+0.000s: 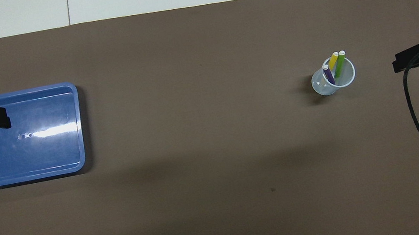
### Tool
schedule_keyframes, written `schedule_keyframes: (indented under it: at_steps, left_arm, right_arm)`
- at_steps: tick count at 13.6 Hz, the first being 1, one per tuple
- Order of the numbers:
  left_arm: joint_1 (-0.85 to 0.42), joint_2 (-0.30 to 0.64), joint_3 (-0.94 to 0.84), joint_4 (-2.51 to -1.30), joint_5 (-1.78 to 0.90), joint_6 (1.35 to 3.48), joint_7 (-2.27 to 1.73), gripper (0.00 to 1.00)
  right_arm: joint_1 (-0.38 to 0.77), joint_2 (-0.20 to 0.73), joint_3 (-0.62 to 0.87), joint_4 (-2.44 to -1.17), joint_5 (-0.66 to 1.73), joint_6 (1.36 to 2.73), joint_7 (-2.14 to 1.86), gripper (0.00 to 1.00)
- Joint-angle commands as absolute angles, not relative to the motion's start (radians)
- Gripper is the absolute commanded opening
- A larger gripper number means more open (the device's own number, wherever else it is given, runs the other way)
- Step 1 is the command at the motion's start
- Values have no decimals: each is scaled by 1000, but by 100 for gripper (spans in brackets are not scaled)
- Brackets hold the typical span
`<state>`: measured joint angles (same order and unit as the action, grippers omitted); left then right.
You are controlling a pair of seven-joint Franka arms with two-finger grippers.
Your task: Right arm passes pens to left for tray arrangement
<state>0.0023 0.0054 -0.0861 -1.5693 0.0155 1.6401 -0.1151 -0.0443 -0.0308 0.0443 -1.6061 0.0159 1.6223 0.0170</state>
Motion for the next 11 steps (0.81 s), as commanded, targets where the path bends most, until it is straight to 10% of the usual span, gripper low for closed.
schedule_keyframes:
  at_steps: [1,11]
  left_arm:
    - [-8,-23,-75,-1601,31,1640,-112,100]
    - [-8,-23,-75,-1601,31,1638,-112,100]
  right_arm:
    - [-48,-58,46,-1643,32,1652,20,100]
    - [-41,-64,48,-1655,32,1641,21,100]
